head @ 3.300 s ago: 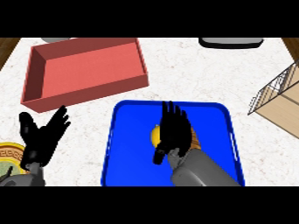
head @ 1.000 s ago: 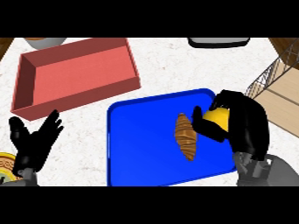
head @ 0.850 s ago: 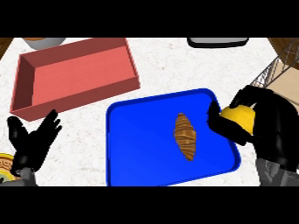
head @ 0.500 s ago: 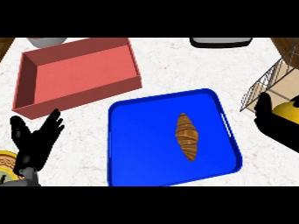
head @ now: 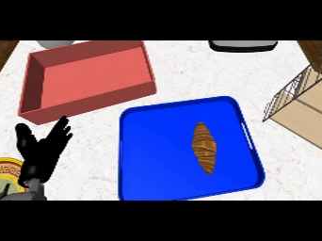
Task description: Pick the lemon from the tray and place it in the tiered shelf
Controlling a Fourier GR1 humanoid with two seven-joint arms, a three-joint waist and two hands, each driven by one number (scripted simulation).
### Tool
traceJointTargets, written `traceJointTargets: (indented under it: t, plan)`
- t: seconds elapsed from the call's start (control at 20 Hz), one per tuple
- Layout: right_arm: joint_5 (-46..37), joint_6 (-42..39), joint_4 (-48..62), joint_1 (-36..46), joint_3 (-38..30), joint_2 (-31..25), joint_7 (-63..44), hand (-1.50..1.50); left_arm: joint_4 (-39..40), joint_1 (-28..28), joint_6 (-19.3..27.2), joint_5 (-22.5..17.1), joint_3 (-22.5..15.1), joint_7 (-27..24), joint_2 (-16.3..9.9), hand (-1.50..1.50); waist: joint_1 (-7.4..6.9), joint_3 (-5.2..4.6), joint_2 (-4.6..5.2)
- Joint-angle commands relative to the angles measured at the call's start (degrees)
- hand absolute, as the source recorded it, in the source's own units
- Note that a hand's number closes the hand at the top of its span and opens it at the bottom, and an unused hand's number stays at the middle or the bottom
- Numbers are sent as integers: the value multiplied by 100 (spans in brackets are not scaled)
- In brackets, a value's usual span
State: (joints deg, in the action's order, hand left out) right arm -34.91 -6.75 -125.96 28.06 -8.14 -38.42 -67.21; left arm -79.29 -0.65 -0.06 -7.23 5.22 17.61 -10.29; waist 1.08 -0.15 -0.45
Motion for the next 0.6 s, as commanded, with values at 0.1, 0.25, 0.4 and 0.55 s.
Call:
traceJointTargets:
  t: [0.1, 0.25, 0.4, 0.55]
  plan:
    - [890, -1031, 851, 638, -1056, -809, -672, 150, -136, -95, 6, 68, -131, 179, 35, 0, -48, 5, 12]
    - [1332, -1144, 1518, 745, -1508, -1157, -105, 150, -134, 155, -7, 79, -138, -98, 132, 0, -85, 9, 23]
    - [1412, -1095, 1905, 544, -1458, -1140, 330, 150, 66, -144, -7, 89, -107, -55, 123, 0, -84, 12, 40]
    - [1619, -1244, 2206, 287, -1607, -1265, 753, 150, -91, -1, -84, -5, -14, -47, 46, 0, -91, 16, 35]
